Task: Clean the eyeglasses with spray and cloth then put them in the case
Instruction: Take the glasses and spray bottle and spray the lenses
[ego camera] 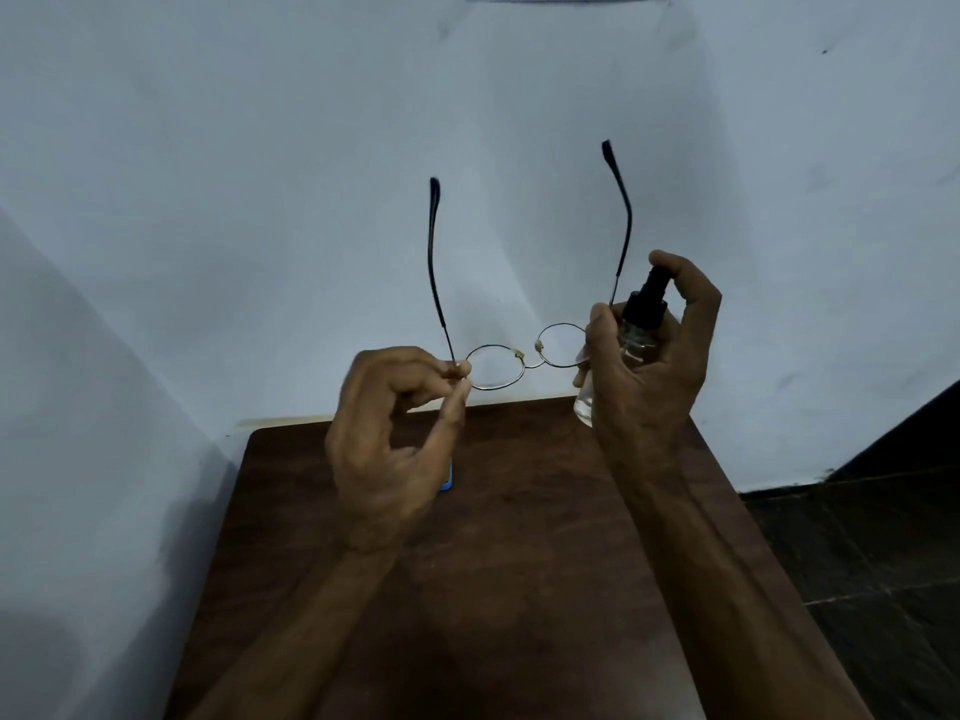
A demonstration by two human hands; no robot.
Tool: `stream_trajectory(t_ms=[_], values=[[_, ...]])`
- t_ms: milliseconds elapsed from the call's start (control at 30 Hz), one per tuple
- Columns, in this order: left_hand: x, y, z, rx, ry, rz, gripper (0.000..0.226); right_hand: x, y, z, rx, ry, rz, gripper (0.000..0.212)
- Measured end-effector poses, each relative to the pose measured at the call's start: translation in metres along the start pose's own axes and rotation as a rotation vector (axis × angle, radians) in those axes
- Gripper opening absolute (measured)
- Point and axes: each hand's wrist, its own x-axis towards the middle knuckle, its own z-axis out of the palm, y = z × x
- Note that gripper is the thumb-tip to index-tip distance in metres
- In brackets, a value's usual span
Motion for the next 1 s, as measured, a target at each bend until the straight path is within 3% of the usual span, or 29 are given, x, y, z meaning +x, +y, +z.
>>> stream_trajectory(t_ms=[100, 233, 400, 633, 867, 1000], values=[[0.0, 0.011, 0.012, -0.265, 0.197, -0.341, 0.037, -0.002, -0.003, 0.005, 0.028, 0.015, -0.006, 0.052], [0.006, 0.002, 0.014, -0.294, 0.242, -0.505, 0.031, -0.004, -0.003, 0.009, 0.038, 0.011, -0.012, 0.053], [0.01, -0.015, 0.015, -0.22, 0.144, -0.512, 0.01, -0.007, -0.003, 0.01, 0.04, -0.01, 0.003, 0.053], [0.015, -0.02, 0.015, -0.252, 0.07, -0.563, 0.013, -0.005, 0.0, 0.006, -0.011, -0.006, -0.021, 0.054], [0.019, -0.021, 0.014, -0.151, 0.131, -0.504, 0.013, -0.01, 0.011, 0.0, -0.096, -0.138, 0.033, 0.068], [0.022, -0.023, 0.007, -0.094, 0.144, -0.442, 0.013, -0.016, 0.031, -0.017, -0.245, -0.165, 0.001, 0.051]])
